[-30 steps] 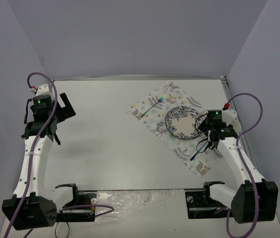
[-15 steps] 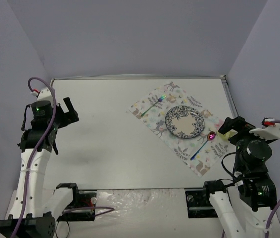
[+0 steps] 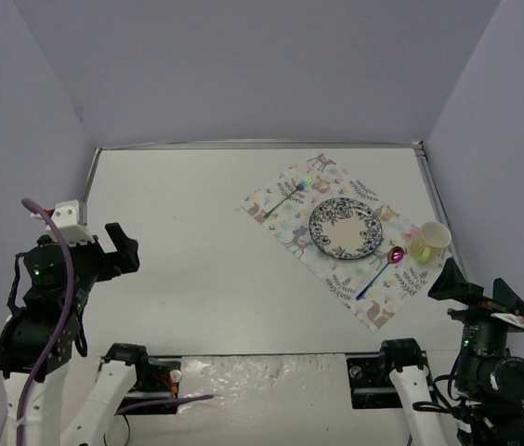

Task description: Set the dinner table for one person

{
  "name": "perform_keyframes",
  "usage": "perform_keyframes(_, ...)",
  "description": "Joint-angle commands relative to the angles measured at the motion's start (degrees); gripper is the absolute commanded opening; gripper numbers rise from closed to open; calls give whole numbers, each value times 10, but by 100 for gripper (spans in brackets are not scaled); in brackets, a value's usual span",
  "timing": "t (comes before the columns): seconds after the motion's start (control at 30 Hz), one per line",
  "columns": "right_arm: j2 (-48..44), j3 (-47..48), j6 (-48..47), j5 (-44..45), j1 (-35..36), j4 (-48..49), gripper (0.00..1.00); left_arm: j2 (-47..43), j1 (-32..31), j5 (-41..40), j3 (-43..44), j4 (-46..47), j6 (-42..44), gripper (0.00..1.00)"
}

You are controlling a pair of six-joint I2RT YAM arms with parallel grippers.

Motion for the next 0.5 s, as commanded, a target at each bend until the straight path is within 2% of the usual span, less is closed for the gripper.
perform_keyframes(0.0,-3,-2,-25,10,8,30,100,-23,-3,-30,9,-20,20,97)
perform_keyframes(0.47,-37,-2,-46,25,14,32,100,-56,-6,-15,-29,-10,20,97)
